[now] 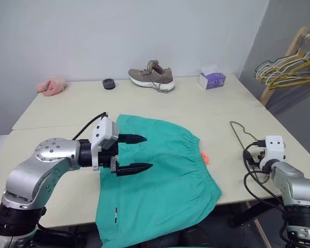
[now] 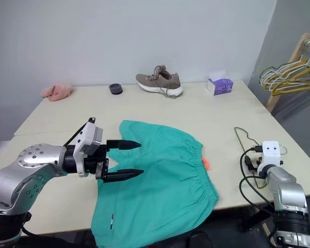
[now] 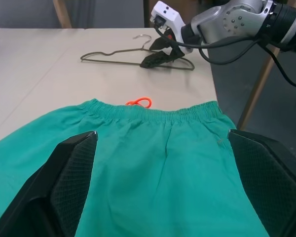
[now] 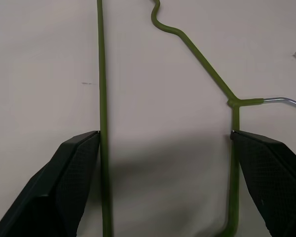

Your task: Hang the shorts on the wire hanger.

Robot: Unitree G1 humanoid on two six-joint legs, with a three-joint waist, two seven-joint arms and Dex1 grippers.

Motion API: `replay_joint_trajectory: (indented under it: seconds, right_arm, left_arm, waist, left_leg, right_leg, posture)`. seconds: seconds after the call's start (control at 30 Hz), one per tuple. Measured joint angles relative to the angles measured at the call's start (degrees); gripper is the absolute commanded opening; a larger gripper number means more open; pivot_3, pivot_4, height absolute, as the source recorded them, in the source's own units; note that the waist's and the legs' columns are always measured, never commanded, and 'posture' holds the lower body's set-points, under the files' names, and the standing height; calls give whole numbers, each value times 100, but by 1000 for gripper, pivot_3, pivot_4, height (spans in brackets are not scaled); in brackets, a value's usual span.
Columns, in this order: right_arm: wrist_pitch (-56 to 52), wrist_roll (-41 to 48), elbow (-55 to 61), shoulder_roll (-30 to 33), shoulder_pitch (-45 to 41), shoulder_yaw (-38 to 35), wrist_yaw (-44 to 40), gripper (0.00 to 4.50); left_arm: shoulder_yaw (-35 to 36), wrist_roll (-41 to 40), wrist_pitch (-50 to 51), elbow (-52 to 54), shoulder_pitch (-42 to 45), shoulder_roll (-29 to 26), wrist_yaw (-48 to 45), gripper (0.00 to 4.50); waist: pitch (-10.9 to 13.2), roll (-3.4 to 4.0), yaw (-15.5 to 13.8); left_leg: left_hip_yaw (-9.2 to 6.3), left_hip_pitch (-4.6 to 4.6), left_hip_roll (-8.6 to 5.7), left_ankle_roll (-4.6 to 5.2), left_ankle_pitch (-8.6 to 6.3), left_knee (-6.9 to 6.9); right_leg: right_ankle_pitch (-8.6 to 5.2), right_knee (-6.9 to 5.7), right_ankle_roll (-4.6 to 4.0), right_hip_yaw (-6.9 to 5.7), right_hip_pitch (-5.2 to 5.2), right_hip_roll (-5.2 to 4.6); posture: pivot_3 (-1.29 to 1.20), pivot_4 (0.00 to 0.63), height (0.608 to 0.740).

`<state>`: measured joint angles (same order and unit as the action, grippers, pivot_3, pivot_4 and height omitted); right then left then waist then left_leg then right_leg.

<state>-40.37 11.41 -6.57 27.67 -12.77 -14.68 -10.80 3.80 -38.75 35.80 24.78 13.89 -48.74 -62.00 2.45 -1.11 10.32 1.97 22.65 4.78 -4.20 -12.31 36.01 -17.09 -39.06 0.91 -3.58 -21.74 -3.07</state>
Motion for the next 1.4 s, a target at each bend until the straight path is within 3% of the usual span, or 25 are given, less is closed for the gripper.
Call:
replay_joint_trajectory:
  seconds: [0.6, 0.9, 1.0, 1.37, 1.4]
  right_arm:
    - [643, 326, 1, -178, 72, -899, 80, 4500]
    - [239, 138, -532, 106, 27, -747, 158, 4500]
    - [-13, 127, -563, 236, -76, -635, 46, 3952]
    - [-888, 193, -857, 298, -520, -569, -100, 73]
    - [-887, 181, -883, 298, -529, -564, -89, 29]
  left_arm:
    - [39, 112, -130, 8, -193, 1, 43, 4470]
    - [35, 239, -275, -63, -201, 8, -3, 4470]
    - [33, 251, -290, -62, -241, 12, -3, 4500]
    - [32, 289, -351, -59, -342, 27, 14, 4500]
    - [32, 290, -351, -57, -361, 30, 20, 4500]
  waist:
    - [0, 0, 42]
    - [-1, 3, 78]
    - [-2, 2, 78]
    - [-52, -75, 40]
    - [-57, -83, 37]
  left_leg:
    - [-1, 2, -1, 0, 0, -1]
    - [-1, 0, -1, 1, 0, -2]
    - [-1, -4, -1, 1, 0, -2]
    - [-15, -34, 0, 1, 0, -1]
    - [-15, -34, 0, 1, 0, -1]
  right_leg:
    - [0, 1, 1, 6, 0, 0]
    - [0, 1, 1, 21, 0, 0]
    - [0, 1, 1, 20, 4, 0]
    - [-1, 8, 0, 7, 44, -1]
    - [-1, 8, 0, 8, 45, -1]
  posture:
    - [-226, 0, 740]
    - [-223, 0, 740]
    - [-220, 0, 740]
    - [-208, 0, 740]
    - [-208, 0, 740]
